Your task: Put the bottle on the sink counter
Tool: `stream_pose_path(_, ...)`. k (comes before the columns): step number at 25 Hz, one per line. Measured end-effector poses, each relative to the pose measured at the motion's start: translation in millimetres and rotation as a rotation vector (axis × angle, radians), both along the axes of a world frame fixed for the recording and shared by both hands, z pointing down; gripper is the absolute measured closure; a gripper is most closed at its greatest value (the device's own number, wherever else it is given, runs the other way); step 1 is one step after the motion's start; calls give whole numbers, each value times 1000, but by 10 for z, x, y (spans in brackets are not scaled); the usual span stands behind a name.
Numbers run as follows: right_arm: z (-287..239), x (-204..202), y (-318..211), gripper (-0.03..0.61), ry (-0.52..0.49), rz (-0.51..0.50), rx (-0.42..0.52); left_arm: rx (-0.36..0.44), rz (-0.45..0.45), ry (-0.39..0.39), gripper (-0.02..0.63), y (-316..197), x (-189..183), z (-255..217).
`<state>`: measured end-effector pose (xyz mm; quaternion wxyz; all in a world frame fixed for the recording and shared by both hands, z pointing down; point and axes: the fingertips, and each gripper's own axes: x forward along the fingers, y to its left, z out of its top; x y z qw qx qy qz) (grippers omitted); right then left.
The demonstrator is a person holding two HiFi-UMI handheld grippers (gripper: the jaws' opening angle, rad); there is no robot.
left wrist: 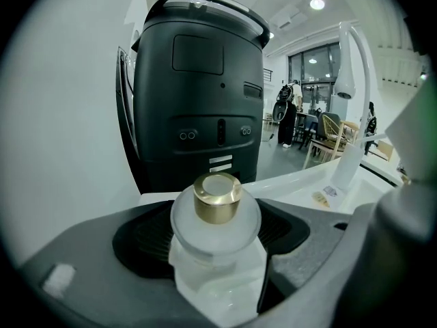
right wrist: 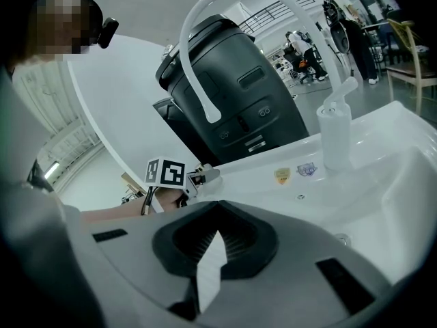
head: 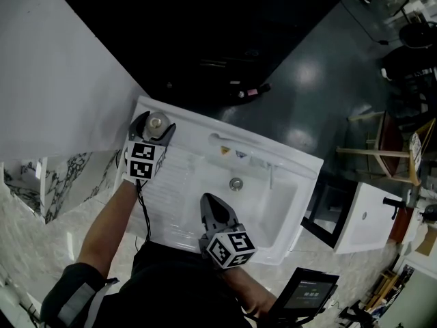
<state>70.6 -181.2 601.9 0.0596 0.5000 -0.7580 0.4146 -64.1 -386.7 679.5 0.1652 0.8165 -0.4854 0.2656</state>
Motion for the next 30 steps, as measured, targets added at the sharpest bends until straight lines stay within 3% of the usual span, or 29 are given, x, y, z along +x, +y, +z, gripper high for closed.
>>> stream_pose_path(9,-59,50,39,583,0,-4,22,-12,-37,-7,276,272,-92,-60)
stream_pose_path(18,-188,48,80,583,-18,-36,57,-111,-102,135,276,1096,-168,-338)
stream_pose_path(27,-402,-6,103,583,0,-96,142,-119,-132,249,280,1869,-30,-655)
stream_pose_path(30,-469,-38,134,583,-10,-112,157,-114,-124,297,364,2039,52,-785)
